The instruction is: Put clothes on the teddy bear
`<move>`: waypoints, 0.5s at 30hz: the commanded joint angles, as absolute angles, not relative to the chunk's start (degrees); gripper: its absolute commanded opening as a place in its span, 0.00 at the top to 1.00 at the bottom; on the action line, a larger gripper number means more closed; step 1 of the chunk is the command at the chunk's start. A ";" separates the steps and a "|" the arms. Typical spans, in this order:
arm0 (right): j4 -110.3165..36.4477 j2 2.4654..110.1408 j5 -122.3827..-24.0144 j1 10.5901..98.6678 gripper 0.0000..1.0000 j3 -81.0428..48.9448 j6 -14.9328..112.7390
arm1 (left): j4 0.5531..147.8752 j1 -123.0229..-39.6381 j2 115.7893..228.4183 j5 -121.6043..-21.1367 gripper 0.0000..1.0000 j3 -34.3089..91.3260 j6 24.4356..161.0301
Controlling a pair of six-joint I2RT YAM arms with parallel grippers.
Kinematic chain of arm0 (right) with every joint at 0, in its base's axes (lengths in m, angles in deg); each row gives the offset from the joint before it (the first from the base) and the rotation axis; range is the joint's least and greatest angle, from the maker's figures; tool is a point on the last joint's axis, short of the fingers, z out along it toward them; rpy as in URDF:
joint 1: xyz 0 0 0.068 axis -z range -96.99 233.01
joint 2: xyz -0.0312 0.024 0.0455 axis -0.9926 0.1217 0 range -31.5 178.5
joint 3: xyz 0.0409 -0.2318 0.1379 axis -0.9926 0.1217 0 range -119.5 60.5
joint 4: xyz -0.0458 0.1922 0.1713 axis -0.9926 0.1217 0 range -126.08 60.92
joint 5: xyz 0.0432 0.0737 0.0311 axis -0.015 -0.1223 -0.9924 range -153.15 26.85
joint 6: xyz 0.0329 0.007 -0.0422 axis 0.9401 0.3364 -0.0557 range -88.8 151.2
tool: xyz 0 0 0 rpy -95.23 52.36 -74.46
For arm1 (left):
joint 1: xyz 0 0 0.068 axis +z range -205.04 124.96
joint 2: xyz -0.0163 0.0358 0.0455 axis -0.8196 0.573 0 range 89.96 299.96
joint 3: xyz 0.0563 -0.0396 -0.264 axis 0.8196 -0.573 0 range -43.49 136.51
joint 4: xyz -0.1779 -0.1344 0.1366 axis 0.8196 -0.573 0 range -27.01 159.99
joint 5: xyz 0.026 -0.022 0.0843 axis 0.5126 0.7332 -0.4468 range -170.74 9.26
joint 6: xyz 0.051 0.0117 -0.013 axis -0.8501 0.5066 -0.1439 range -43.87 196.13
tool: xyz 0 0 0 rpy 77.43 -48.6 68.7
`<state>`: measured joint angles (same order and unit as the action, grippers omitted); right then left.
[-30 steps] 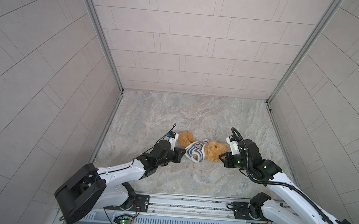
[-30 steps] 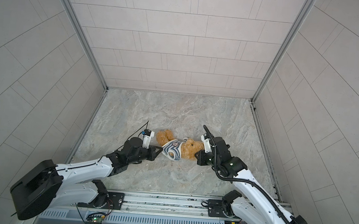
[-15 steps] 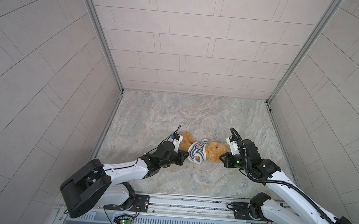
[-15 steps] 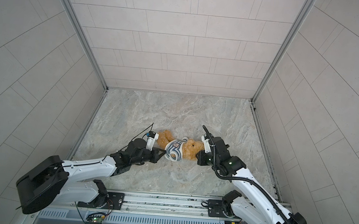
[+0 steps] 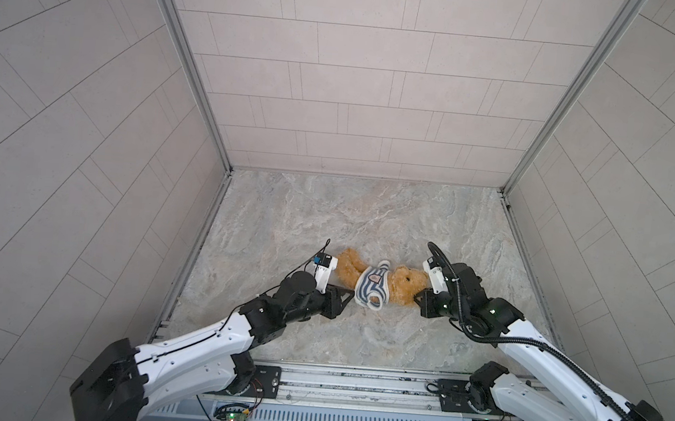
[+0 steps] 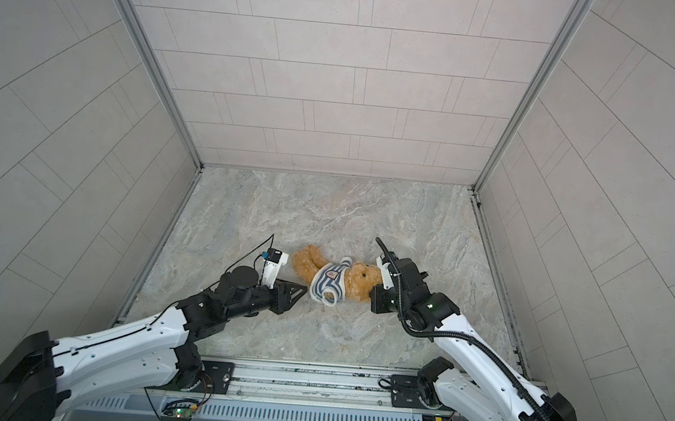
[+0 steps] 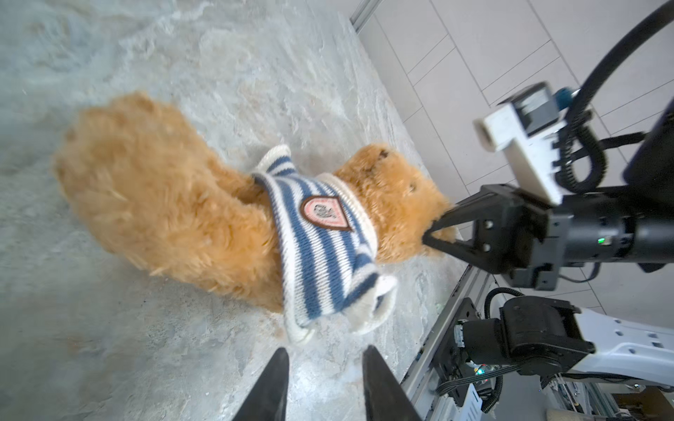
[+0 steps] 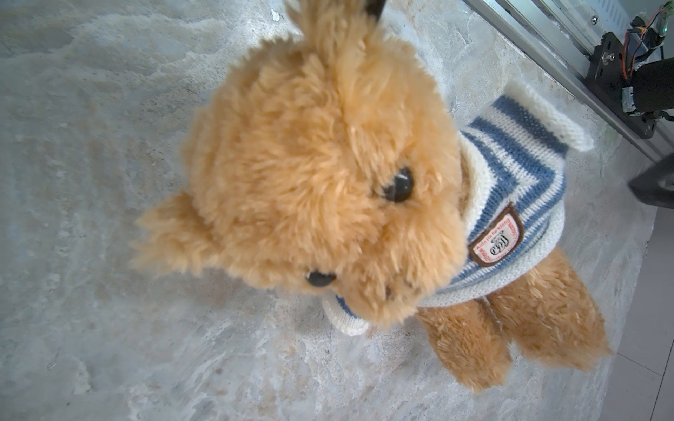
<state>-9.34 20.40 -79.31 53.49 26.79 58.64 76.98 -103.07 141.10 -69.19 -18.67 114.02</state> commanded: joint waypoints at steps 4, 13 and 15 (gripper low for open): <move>-10.82 19.49 -76.84 51.85 1.00 27.70 53.70 | 61.48 -103.19 145.66 -72.47 0.65 -3.88 107.36; -10.90 18.39 -75.60 51.37 1.00 28.47 50.74 | 63.40 -102.93 163.94 -72.37 0.67 5.06 107.56; -11.24 17.78 -75.87 51.32 1.00 29.18 50.78 | 62.18 -102.92 166.92 -72.05 0.69 6.07 106.92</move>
<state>-10.76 19.16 -76.82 51.77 28.01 52.48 65.07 -103.07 164.83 -71.42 3.62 108.64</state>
